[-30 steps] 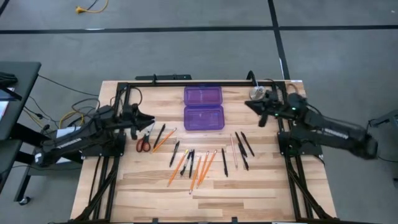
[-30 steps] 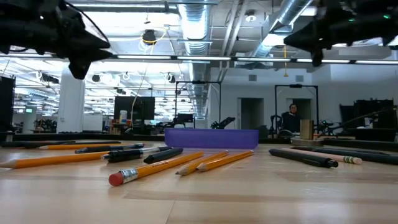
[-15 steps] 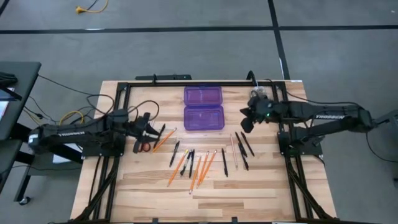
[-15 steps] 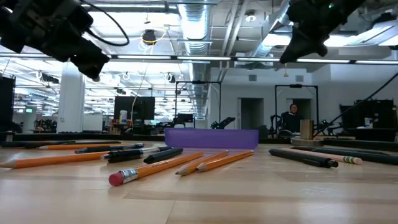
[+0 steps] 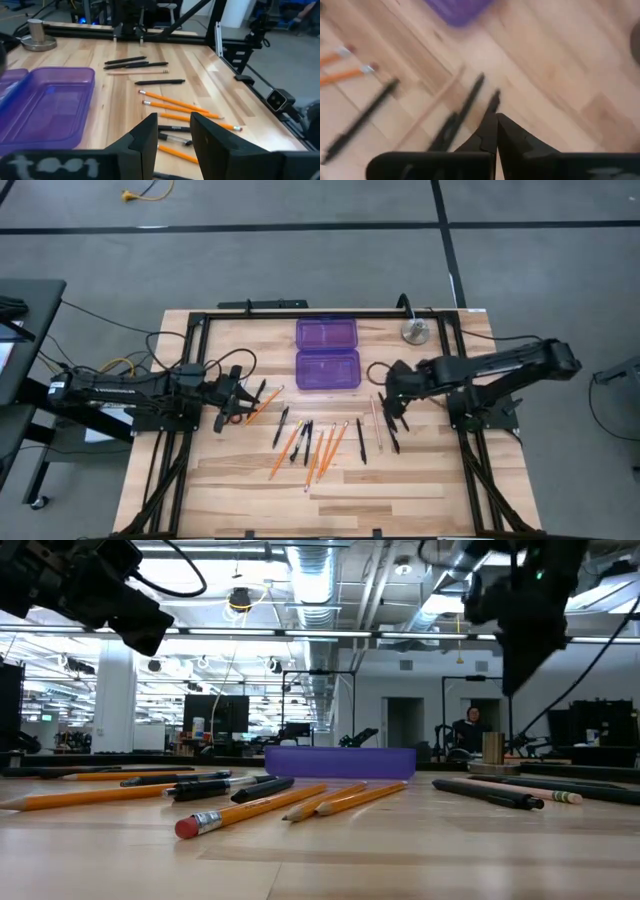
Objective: Pick & place school supplies into a supply box
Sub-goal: Put the black pen into the the purple supply box
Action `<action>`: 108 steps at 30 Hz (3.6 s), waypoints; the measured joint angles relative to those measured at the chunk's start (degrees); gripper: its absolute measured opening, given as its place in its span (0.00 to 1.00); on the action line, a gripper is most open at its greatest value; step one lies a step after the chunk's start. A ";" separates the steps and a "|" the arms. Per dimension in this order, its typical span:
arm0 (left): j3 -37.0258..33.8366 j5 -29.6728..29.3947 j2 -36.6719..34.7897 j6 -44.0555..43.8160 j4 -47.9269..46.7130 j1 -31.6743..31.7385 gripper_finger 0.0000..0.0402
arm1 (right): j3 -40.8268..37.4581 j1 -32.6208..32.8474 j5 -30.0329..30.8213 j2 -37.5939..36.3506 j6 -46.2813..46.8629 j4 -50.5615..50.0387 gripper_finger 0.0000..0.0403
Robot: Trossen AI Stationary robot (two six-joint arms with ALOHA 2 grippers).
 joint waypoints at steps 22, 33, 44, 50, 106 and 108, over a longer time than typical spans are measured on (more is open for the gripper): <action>0.00 0.29 -0.01 -1.27 -0.10 0.02 0.26 | -0.02 -5.67 -10.52 10.27 -6.49 0.34 0.00; 0.00 0.33 0.02 -1.29 -0.85 0.02 0.26 | -0.02 -9.44 -14.95 10.25 -7.73 0.43 0.13; 0.00 0.36 0.02 -1.29 -0.86 0.02 0.26 | -0.05 -9.62 -15.40 11.57 -8.02 2.09 0.42; 0.00 0.36 0.02 -1.30 -1.00 0.02 0.26 | -0.07 -8.49 -16.13 17.00 -7.97 2.40 0.43; 0.00 0.14 0.02 -2.40 -3.14 0.02 0.26 | 0.94 -13.84 -18.80 30.57 -13.76 6.74 0.31; 0.00 0.14 0.01 -2.42 -3.15 0.02 0.26 | 0.82 -13.93 -18.53 30.17 -13.72 7.03 0.31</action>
